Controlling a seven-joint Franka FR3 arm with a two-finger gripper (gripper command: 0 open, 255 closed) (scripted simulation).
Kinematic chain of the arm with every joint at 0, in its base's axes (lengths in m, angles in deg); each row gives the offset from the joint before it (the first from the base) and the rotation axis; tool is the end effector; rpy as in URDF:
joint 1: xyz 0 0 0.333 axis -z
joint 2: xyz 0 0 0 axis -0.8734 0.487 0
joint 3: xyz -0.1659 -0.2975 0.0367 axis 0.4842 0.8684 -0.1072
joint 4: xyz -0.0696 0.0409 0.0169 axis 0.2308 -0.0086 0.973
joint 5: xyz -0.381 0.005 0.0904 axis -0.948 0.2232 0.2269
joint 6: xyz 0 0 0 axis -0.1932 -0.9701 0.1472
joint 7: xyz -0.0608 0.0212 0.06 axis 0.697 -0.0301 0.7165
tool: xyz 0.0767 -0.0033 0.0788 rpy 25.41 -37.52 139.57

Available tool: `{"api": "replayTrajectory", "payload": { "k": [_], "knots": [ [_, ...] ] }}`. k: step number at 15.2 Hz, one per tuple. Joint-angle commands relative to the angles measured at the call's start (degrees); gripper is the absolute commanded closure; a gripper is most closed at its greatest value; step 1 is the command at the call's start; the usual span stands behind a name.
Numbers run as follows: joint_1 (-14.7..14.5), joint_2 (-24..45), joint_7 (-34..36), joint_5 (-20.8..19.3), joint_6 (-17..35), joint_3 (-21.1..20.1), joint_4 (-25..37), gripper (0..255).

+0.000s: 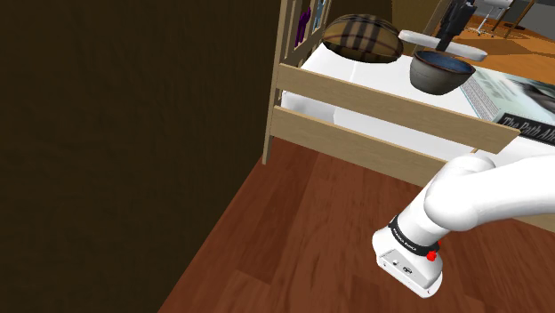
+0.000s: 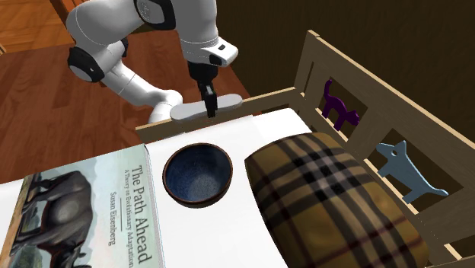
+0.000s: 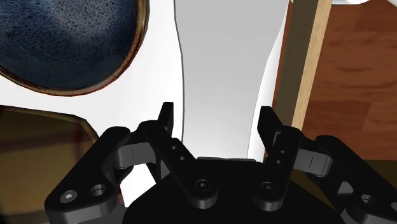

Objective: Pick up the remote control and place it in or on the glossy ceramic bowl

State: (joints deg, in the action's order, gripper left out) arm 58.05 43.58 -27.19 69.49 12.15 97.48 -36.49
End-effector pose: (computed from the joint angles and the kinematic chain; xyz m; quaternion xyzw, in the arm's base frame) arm 0.2421 -0.1764 0.7330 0.9715 0.2367 -0.0030 0.0109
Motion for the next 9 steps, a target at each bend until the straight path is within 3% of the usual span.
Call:
{"api": "replayTrajectory", "payload": {
  "k": [1,2,9],
  "knots": [
    [-0.2,1.1,-0.2,0.3,-1.5,-0.1,2.5,255],
    [-0.2,1.3,-0.3,0.3,-1.7,-0.1,3.0,255],
    [-0.8,8.2,-11.1,-3.0,-0.2,10.4,10.8,255]
  ]
}}
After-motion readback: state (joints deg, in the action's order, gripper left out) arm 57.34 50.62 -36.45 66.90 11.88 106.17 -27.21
